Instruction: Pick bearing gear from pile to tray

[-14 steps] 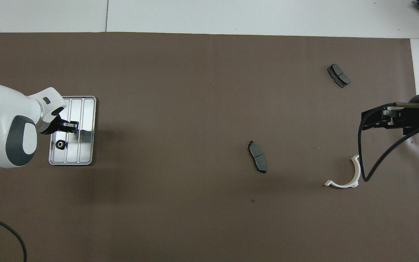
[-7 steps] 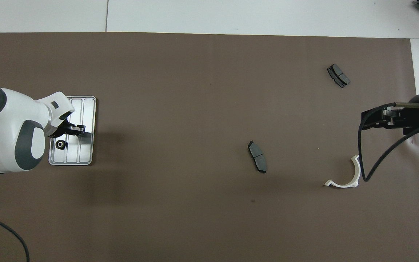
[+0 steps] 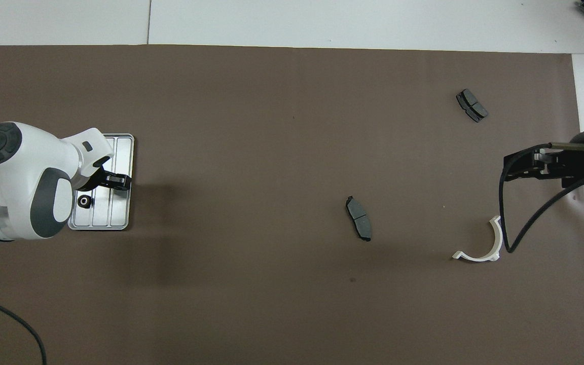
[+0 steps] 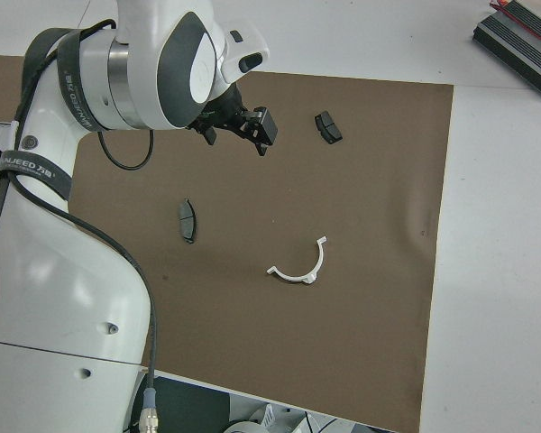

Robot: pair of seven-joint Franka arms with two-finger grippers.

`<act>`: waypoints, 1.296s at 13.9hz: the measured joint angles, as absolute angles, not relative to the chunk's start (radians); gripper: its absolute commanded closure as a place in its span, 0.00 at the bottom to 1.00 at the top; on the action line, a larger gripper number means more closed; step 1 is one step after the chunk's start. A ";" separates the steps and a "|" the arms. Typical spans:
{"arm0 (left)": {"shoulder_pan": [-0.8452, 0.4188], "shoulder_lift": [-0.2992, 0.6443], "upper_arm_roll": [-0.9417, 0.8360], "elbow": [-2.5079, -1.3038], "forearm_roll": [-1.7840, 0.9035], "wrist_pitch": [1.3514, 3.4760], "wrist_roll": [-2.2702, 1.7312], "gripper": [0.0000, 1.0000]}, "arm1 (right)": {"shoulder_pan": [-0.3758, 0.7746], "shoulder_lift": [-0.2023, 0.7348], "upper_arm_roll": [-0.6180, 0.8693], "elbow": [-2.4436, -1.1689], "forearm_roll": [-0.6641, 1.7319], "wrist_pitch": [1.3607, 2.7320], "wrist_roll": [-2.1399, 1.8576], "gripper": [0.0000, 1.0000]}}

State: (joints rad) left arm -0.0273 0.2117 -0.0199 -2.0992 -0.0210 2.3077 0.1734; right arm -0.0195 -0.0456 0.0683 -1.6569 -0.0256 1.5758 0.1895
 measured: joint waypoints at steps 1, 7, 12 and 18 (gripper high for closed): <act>-0.027 0.209 -0.020 -2.092 -0.021 2.302 0.173 0.53 | -0.020 -0.046 0.068 -1.657 -0.026 1.576 0.189 0.00; -0.031 0.176 -0.021 -1.778 -0.021 1.882 0.173 0.52 | -0.020 -0.046 0.068 -1.657 -0.026 1.576 0.189 0.00; -0.033 0.168 -0.021 -1.477 -0.021 1.497 0.173 0.44 | -0.020 -0.046 0.068 -1.657 -0.026 1.576 0.189 0.00; -0.033 0.178 -0.021 -1.319 -0.021 1.359 0.173 0.00 | -0.020 -0.046 0.068 -1.657 -0.026 1.576 0.189 0.00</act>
State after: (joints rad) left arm -0.0325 0.1777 -0.0206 -1.3193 -0.0210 1.3595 0.1734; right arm -0.0195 -0.0456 0.0683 -1.6569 -0.0256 1.5758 0.1895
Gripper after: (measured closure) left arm 0.229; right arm 0.000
